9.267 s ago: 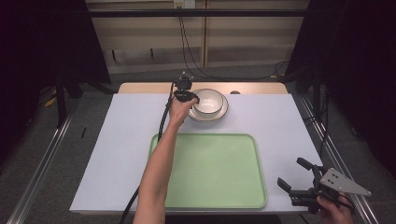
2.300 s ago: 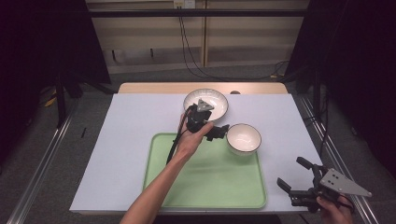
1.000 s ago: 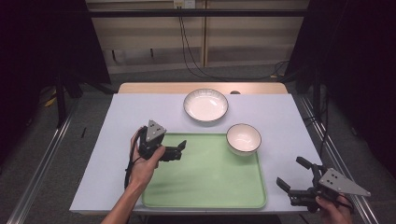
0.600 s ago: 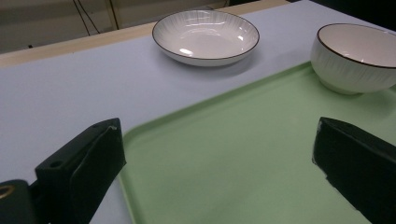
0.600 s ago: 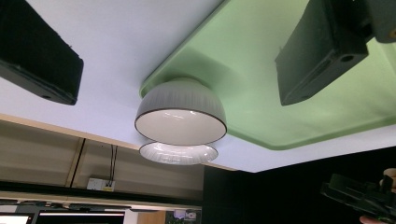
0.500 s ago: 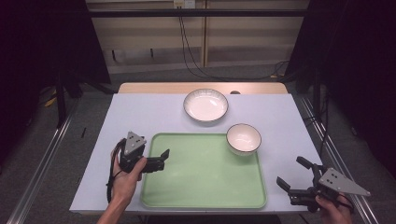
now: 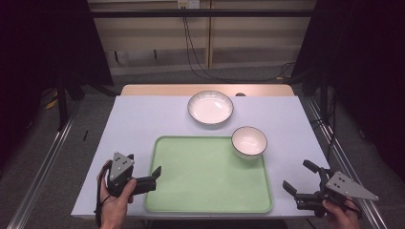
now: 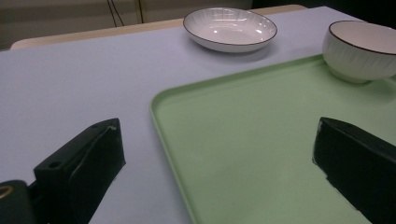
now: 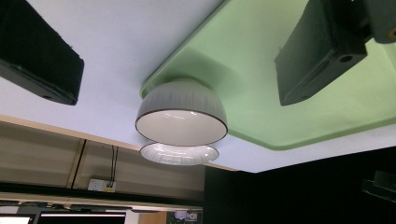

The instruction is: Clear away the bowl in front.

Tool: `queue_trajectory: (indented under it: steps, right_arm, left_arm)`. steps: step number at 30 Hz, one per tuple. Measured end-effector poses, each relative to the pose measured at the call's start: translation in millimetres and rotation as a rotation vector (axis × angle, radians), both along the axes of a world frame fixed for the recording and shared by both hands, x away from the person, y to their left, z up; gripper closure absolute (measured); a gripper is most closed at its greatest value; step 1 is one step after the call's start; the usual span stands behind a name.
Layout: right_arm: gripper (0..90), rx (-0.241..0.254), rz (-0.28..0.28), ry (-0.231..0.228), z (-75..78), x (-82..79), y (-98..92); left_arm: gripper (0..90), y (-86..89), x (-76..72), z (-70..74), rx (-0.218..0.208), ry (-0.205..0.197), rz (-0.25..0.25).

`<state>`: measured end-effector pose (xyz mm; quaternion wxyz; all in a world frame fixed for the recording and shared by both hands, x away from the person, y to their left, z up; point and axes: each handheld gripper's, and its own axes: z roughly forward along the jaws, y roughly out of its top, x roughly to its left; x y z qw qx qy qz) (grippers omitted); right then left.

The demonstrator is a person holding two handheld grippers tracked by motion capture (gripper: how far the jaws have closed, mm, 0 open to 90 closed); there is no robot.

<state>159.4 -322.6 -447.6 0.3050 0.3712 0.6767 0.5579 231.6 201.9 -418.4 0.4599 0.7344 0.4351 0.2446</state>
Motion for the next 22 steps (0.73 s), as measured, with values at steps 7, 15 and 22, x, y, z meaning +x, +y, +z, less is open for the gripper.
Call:
queue_trajectory:
  steps: [7,15,22]
  right_arm:
    - [0.4,0.004,-0.004,0.004,0.1,0.3,0.2]
    - [0.4,0.008,-0.008,-0.001,1.1,0.0,0.2]
    - [0.5,0.013,-0.023,0.013,0.2,1.5,-2.5]
  left_arm:
    - [1.5,19.3,-14.1,-5.6,-0.017,0.01,0.036]
    - [2.3,27.7,-24.5,-13.4,-0.07,-0.015,0.067]
    - [2.0,28.8,-22.9,-11.8,-0.08,-0.014,0.067]
